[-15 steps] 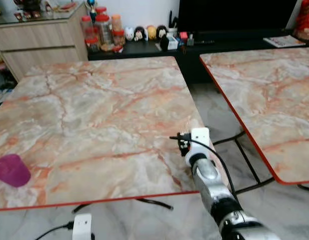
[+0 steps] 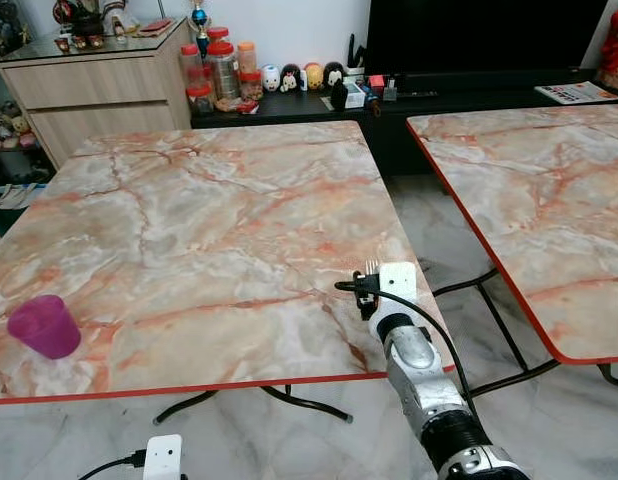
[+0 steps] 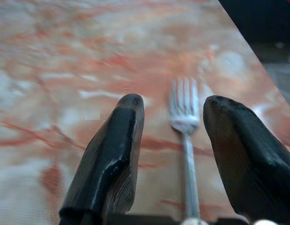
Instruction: Setting the table
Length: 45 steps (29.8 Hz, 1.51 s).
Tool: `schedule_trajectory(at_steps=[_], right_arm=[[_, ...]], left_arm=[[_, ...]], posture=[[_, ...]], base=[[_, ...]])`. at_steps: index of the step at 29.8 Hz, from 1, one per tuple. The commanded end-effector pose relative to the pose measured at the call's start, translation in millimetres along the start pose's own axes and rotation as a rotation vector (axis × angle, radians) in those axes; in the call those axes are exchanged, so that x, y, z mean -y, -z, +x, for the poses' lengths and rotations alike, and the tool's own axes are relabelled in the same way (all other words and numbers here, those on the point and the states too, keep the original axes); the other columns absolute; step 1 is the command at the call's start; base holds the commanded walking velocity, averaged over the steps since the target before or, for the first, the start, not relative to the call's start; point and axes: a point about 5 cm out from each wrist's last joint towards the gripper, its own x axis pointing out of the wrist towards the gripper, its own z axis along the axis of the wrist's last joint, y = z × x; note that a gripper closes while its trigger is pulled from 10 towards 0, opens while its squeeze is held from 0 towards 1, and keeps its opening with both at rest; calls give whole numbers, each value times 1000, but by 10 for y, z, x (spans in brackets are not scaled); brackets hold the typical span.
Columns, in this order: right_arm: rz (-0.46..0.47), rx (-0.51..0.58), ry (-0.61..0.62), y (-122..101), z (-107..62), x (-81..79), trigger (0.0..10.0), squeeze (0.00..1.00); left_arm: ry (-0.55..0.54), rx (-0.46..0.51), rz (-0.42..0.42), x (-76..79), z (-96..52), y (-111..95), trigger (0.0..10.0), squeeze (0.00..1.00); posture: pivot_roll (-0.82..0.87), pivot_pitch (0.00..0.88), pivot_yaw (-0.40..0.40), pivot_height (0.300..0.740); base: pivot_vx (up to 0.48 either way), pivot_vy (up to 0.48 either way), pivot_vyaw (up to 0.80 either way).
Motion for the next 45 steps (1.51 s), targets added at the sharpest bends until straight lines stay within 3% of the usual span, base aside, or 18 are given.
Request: schedule_trajectory(at_steps=[1,8,19,32,33,34,35,45], right_arm=[[-5,-38,35,46,-5,51,10000,0],[5,-68,49,89,-25,90,10000,0],[17,-124,4,191,-39,11,10000,0],[43,-188,47,268,-36,37,10000,0],[41,-193,49,275,-36,38,1294,0],[39,-195,50,279,-37,39,1294,0],[38,-200,49,285,-36,35,0,0],[52,-217,58,310,-38,7,0,0]], left_arm=[[1,5,2,-7,6,-23,10000,0],[2,-3,3,-8,-1,4,10000,0],[3,-2,5,3,2,-6,10000,0],[29,-29,9,-2,-8,49,10000,0],[32,-31,10,-1,-8,51,10000,0],[34,-31,10,1,-8,53,10000,0],[36,-32,12,-1,-8,53,10000,0],[49,-45,20,-37,-15,81,10000,0]], posture=[[1,0,26,740],[-3,0,27,740],[1,0,26,740],[8,0,31,740],[9,0,32,740],[9,0,32,740],[9,0,34,740],[15,0,43,740]], base=[[0,0,0],[0,0,0],[0,0,0],[0,0,0],[0,0,0],[0,0,0],[0,0,0],[0,0,0]])
